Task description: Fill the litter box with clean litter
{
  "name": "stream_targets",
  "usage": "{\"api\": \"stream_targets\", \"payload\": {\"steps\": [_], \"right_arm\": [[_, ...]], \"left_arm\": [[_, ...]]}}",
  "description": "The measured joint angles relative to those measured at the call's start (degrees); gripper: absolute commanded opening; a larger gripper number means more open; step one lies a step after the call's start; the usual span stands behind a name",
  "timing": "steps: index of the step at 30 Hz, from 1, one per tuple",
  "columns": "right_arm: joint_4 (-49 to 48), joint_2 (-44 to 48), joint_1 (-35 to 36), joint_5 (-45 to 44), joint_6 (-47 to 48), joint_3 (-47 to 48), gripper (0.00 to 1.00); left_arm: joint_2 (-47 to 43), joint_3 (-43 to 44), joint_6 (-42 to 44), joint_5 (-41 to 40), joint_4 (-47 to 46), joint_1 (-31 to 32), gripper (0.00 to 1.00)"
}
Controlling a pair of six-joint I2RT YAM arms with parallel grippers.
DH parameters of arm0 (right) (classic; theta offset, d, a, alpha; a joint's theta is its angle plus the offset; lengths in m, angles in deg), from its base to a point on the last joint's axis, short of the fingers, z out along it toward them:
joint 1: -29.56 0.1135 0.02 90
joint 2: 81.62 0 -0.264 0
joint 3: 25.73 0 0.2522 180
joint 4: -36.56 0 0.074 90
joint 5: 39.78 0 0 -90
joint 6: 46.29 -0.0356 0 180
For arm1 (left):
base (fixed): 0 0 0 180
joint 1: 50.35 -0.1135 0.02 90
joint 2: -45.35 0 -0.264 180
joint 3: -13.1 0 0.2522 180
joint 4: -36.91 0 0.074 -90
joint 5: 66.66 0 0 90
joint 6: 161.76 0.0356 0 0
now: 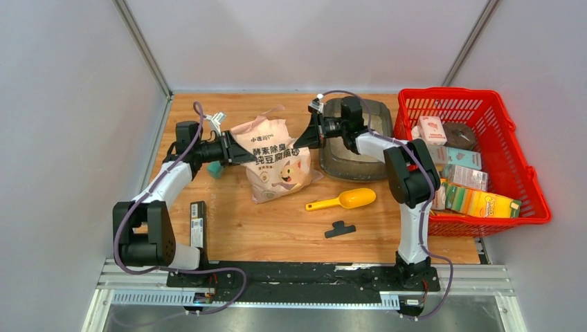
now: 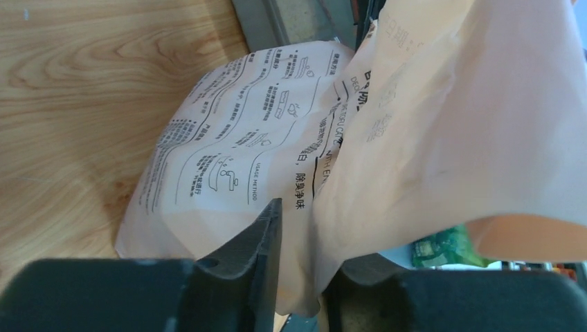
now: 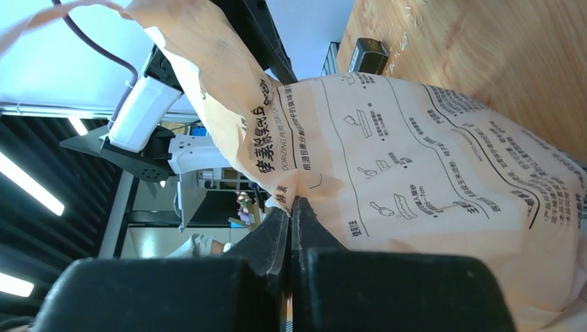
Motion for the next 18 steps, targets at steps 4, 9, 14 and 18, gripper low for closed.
{"api": "stream_targets", "payload": {"steps": [4,9,14,18], "right_arm": [[5.44,0.0,-0.22,-0.17,1.6,0.57,0.0],[12.5,0.11,-0.46,-0.63,4.07,1.31,0.0],[19.5,0.59,-1.42,-0.96,6.14,1.4,0.0],[22.21,0.87,-1.62,-0.26,6.03,1.4,0.0]], "left_arm": [[0.9,-0.74,-3.19,-0.04,-2.69,0.0,0.05],[7.21,1.6,-8.57,3.37,-4.87,-1.62,0.0],[16.94,9.68,-11.5,11.23,0.09,-1.62,0.0],[18.12,11.72,-9.2,15.26,8.11,-1.6,0.0]]}}
